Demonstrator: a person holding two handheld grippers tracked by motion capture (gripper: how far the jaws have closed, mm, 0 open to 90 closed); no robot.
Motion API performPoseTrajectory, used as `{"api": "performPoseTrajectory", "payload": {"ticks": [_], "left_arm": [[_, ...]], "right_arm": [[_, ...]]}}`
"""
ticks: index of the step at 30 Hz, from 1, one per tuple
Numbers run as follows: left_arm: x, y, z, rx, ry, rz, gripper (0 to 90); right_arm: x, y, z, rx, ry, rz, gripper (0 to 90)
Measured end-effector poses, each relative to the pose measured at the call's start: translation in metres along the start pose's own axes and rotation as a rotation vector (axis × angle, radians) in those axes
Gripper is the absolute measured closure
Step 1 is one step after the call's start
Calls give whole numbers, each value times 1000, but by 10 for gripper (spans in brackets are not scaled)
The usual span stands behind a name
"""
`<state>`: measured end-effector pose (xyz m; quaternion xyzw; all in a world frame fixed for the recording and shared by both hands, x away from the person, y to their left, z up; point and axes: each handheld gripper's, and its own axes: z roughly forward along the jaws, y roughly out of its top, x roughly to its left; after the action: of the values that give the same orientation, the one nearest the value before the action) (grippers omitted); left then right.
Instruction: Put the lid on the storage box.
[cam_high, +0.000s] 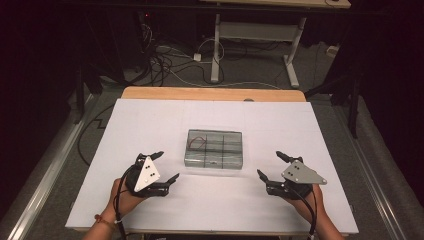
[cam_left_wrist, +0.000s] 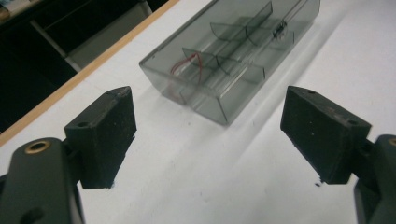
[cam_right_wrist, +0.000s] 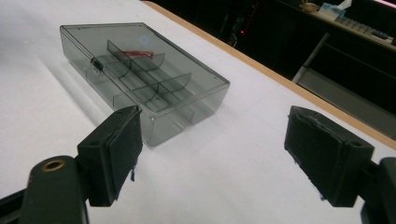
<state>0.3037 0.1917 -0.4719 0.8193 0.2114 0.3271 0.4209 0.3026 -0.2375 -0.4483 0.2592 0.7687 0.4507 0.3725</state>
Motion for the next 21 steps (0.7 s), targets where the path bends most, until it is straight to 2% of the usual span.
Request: {"api": "performPoseTrajectory", "payload": {"ticks": [9, 15, 17, 19, 21], "left_arm": [[1, -29, -14, 53, 14, -26, 172], [0, -45, -22, 82, 15, -51, 172], [-2, -49, -23, 94, 20, -42, 172], [-1, -51, -24, 92, 15, -71, 172], [-3, -50, -24, 86, 15, -70, 172]], "right_arm": [[0, -20, -15, 5, -26, -9, 190], [-2, -36, -22, 17, -38, 8, 189], [-2, -40, -24, 24, -39, 25, 188], [-2, -44, -24, 28, -39, 38, 188], [0, -46, -23, 39, -48, 17, 186]]}}
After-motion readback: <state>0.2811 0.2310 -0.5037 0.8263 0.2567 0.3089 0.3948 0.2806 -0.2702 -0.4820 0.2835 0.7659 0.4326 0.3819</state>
